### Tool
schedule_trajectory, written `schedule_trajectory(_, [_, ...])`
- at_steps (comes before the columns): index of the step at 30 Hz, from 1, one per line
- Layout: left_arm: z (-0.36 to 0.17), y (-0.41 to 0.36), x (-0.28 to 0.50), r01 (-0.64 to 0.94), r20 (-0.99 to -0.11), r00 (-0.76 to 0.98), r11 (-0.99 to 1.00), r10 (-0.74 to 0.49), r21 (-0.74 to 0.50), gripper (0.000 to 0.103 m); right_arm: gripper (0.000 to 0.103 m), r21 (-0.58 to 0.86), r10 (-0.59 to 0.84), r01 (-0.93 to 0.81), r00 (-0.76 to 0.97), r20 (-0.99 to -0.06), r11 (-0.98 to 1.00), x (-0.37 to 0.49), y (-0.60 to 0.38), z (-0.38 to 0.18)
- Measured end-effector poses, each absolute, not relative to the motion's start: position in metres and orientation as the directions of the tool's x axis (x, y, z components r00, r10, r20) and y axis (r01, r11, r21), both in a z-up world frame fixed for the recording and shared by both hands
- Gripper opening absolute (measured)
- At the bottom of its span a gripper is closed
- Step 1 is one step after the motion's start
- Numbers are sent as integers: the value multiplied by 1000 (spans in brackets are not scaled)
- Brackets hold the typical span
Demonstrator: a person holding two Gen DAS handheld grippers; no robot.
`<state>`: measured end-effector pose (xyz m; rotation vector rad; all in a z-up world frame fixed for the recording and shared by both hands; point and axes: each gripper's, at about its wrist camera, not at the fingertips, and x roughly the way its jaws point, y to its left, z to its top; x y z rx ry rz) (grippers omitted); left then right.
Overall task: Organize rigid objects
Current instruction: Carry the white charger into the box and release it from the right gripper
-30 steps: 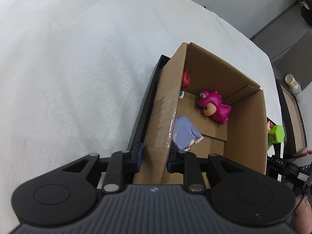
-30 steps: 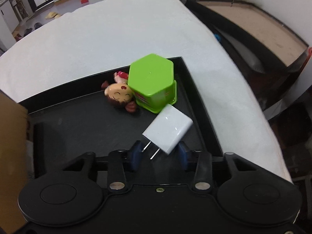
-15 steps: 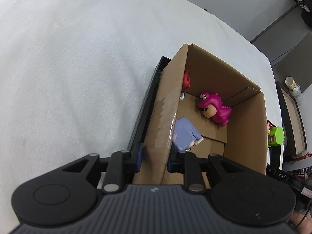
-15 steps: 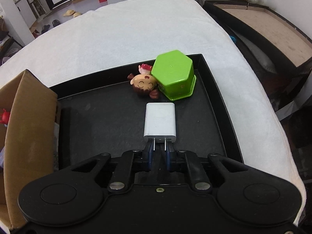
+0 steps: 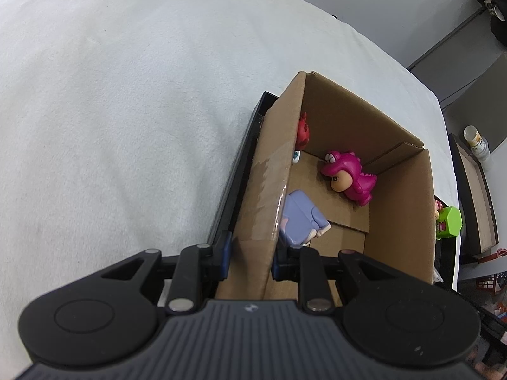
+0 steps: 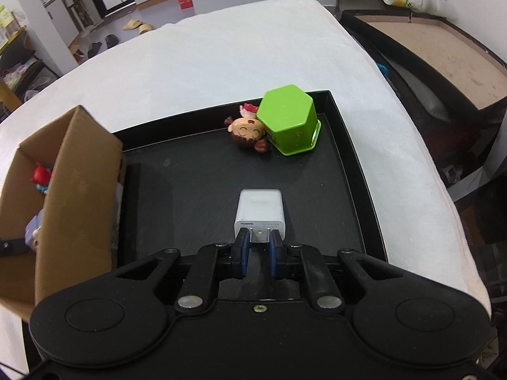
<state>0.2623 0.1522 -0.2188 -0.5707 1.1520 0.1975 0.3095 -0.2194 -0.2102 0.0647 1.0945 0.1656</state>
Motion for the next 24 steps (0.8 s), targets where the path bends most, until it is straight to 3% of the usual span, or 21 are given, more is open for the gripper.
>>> schedule_trajectory(24, [-219,155,261,-437,-899,413,834,-148,-338,23,13,155,267,-255,498,-825,954,306,-168,-137])
